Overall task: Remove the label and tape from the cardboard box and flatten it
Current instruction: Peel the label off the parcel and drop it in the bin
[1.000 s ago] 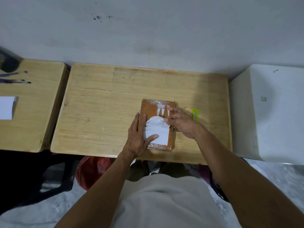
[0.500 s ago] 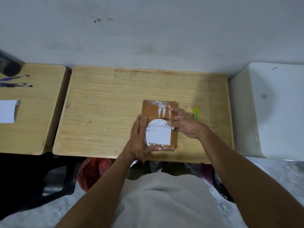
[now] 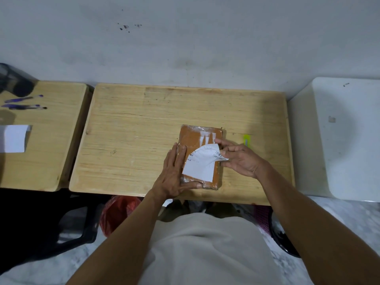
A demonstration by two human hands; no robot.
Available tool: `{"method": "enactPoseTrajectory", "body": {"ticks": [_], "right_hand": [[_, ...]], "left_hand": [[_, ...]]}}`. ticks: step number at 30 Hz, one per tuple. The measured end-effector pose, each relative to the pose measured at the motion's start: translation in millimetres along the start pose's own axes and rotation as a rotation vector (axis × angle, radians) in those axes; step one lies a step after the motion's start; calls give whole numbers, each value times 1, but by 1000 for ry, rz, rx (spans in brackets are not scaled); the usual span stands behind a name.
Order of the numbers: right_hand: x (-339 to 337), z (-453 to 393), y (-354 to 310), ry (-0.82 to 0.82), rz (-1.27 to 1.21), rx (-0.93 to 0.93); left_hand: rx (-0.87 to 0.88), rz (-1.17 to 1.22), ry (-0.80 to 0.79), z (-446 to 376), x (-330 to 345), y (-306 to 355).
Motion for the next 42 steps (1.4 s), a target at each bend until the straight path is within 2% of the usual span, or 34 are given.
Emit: {"method": "enactPoseTrajectory", "body": {"ticks": [4,9,11,15,21,25,31,38,42], "right_hand": [[-5,8,2,36,-197,-39],[-20,23,2,221,-412,-155],[-26,27,-13,301,-350,-179],[-21,33,-56,450,-50,-213],[10,36,-94,461,194,-295],[24,38,-94,410,181,-318],[33,44,-78,390,161,-276],[19,59,-61,489,157,-258],[12,68,-53,472,99,-211]], "left_hand": [[-89,59,-46,1,2,-3],[-157,103,-34,2,2,1],[-133,38,-12,3,-3,6],[-156,-4,1,9,-8,11],[-236,350,97,10,-47,23],[-234,702,287,3,-85,45],[-353,977,508,-13,-106,61],[-397,1188,561,-3,-96,55],[-376,1384,507,-1,-100,57]]}}
Point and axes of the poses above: each hand's wrist, its own z-axis away from the middle knuckle, its own x-axis out of the palm, y = z × x, the point moved 8 cm from there along -z, towards the middle knuckle, and after that the axes turned 8 degrees about -y, right-handed, at the moved point
